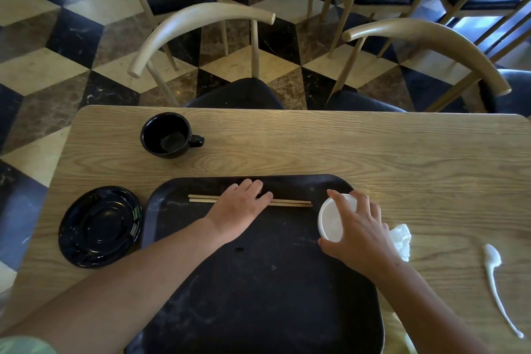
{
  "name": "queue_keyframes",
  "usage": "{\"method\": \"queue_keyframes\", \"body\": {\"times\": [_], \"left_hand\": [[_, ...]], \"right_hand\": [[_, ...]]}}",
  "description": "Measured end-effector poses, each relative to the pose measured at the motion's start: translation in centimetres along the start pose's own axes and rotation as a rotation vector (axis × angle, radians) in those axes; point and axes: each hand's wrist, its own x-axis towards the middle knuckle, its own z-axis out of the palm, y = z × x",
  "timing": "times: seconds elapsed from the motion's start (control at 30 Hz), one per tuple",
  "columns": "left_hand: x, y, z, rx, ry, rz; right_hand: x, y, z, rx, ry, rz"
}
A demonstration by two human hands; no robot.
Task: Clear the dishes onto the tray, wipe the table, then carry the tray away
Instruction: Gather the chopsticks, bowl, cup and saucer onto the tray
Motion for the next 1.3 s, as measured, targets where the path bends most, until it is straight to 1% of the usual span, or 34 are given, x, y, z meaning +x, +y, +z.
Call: {"method": "queue_keyframes", "body": {"times": [0.17,0.3,0.4,0.53,0.77,1.1,1.2,1.3], "left_hand": [[-0.2,0.4,0.0,0.007,0.015,-0.015],[0.2,0.0,0.0,-0.009,0.066,-0.065],[0.4,0.0,0.1,0.005,0.086,-0.063],[0.6,0.3,0.2,0.043,0.085,-0.041],[1.1,-0.4,0.1,0.031,0.101,-0.118],[1.3,-0.6,0.2,0.029,0.115,-0.102],[1.1,-0.2,0.0,0.031,0.098,-0.145],[0.5,0.7,-0.7,-0.013,0.115,-0.231]], "right_hand": [[0.3,0.1,0.1,-0.014,0.002,-0.01],[0.3,0.2,0.0,-0.018,0.023,-0.021],[0.4,0.2,0.2,-0.005,0.041,-0.025],[0.6,0.1,0.5,-0.026,0.024,-0.032],[0.9,0.0,1.2,-0.053,0.032,-0.029],[1.2,0.0,1.2,-0.08,-0.003,-0.023],[1.1,-0.1,1.0,-0.101,-0.02,-0.012],[1.0,-0.2,0.7,-0.107,-0.04,-0.009]]}}
